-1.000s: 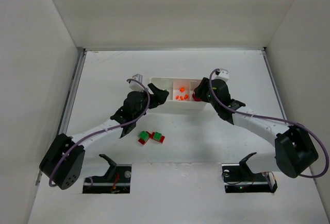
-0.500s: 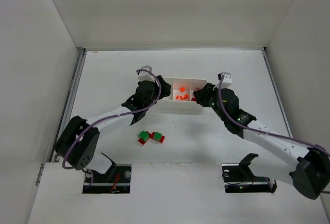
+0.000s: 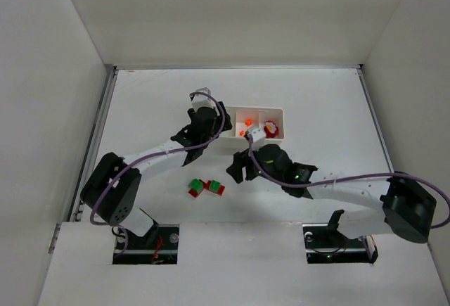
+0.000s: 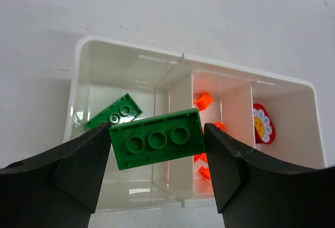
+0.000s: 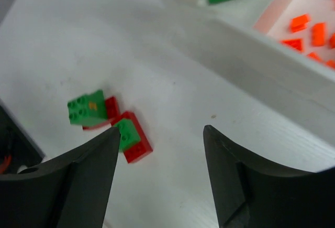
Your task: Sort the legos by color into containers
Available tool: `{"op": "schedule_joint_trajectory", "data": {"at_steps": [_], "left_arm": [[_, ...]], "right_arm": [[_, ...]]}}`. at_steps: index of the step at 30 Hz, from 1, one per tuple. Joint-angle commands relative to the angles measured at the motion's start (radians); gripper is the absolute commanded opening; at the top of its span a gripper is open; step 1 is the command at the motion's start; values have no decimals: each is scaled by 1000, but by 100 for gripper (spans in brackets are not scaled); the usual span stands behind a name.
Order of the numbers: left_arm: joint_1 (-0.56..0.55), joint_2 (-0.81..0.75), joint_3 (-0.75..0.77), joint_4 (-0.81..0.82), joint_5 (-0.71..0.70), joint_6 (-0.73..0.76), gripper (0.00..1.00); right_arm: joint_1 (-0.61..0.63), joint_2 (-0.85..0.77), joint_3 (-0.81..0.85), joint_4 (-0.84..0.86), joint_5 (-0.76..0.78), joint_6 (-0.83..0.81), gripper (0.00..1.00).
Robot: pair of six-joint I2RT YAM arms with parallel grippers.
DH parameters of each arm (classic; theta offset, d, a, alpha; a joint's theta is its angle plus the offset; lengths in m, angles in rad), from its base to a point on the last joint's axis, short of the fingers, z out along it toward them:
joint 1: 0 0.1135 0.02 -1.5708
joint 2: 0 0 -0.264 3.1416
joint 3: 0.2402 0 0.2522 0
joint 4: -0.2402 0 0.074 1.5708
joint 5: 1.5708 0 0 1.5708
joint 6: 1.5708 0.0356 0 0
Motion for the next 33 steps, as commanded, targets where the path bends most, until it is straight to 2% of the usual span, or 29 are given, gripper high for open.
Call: {"op": "schedule_joint_trajectory", "data": {"at_steps": [1,6,7,11,19,33], "left_arm": [[-16,-113,-14,11,-26,8,67],[-15,-179,-62,9,-5,-3,75],[-9,-179,-64,9,3,-3,75],[11,-136,-51,24,49,-12,63],[39,-143,-67,41,61,-49,69],[76,-300,-209,34,106,-136,66]], "right_arm": [[90,64,66,66,-62,-103,74],[174,179,130,52,-79,-178,79],[179,199,144,46,-71,-181,79],[179,232,170,41,-45,-177,78],[181,216,147,37,-33,-184,79],[222,397,253,-36,-57,-216,65]]}}
